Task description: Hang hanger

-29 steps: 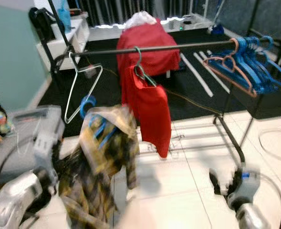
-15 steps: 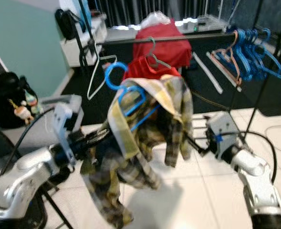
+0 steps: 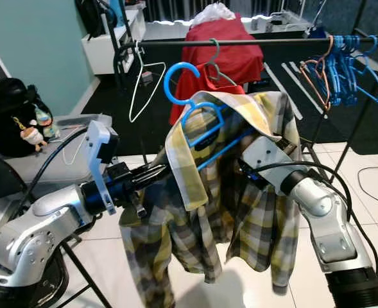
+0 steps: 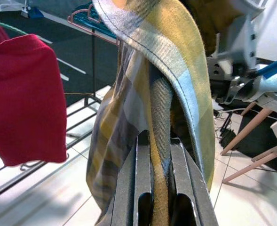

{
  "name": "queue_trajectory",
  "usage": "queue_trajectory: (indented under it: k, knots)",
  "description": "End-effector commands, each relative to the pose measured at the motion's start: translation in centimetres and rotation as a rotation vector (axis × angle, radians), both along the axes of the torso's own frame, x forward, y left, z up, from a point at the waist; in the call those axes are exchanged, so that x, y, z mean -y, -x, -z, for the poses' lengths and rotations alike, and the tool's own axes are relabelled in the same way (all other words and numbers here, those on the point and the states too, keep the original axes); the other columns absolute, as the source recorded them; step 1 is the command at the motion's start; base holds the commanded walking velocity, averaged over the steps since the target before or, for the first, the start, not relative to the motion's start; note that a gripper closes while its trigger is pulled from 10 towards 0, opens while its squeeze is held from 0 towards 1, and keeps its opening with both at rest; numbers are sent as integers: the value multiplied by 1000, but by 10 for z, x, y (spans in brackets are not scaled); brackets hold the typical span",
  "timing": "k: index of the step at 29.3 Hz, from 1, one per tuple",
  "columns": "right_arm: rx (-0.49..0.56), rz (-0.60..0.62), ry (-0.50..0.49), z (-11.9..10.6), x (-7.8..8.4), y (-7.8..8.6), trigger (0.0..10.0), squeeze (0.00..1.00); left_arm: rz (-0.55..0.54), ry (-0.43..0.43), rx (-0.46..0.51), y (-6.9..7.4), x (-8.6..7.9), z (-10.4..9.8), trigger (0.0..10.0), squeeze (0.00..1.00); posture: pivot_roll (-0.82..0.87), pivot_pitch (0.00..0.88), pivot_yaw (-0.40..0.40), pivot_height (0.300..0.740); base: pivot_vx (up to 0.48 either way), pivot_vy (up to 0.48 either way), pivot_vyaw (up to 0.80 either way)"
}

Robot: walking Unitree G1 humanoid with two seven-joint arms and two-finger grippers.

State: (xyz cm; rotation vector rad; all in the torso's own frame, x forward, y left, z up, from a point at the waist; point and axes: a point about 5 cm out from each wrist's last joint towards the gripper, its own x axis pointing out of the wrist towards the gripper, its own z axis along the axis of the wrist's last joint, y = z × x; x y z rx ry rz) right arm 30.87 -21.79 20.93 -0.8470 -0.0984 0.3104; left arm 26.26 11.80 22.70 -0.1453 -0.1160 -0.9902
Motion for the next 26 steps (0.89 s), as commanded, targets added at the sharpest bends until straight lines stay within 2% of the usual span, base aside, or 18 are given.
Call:
queue_trajectory:
  k: [1,5,6,8,11,16,17,18,19,20,21,22,24,25,26]
  knots:
    - [32,59,12,-7,9,-2,0,0,44,29,55,10,2,-14,10000,0,-175,0,46,740,0,0,0]
    - [57,84,1,-11,12,-3,0,0,67,28,51,13,2,-15,10000,0,-171,0,45,740,0,0,0]
    - [67,72,-18,-16,12,-3,0,0,55,-14,52,12,2,-11,10000,0,-172,0,47,740,0,0,0]
    - [67,72,-18,-16,12,-3,0,0,55,-14,52,12,2,-11,10000,0,-172,0,47,740,0,0,0]
    - [73,13,-87,-26,7,0,0,0,12,-143,58,8,0,3,10000,0,-176,0,48,740,0,0,0]
    - [70,-62,-185,-40,3,5,0,0,-1,-198,53,6,-1,11,10000,0,-184,0,50,740,0,0,0]
    - [35,-192,-299,-52,-6,15,0,0,3,-218,49,6,-1,13,10000,0,-190,0,53,740,0,0,0]
    - [-13,-379,-416,-64,-18,31,0,0,3,-237,46,5,-2,15,10000,0,-192,0,53,740,0,0,0]
    - [-13,-379,-416,-64,-18,31,0,0,3,-237,46,5,-2,15,10000,0,-192,0,53,740,0,0,0]
    - [-54,-542,-496,-76,-25,47,0,0,3,-257,49,4,-3,17,10000,0,-190,0,51,740,0,0,0]
    - [-82,-650,-534,-83,-30,57,0,0,2,-271,52,3,-3,18,10000,0,-190,0,51,740,0,0,0]
    - [-82,-650,-534,-83,-30,57,0,0,2,-271,52,3,-3,18,10000,0,-190,0,51,740,0,0,0]
    - [-28,-690,-578,-106,-11,64,0,0,19,-286,65,3,-5,18,10000,0,-192,0,49,740,0,0,0]
    - [-28,-690,-578,-106,-11,64,0,0,19,-286,65,3,-5,18,10000,0,-192,0,49,740,0,0,0]
    - [43,-596,-576,-120,12,59,0,0,51,-292,78,6,-5,16,10000,0,-187,0,45,740,0,0,0]
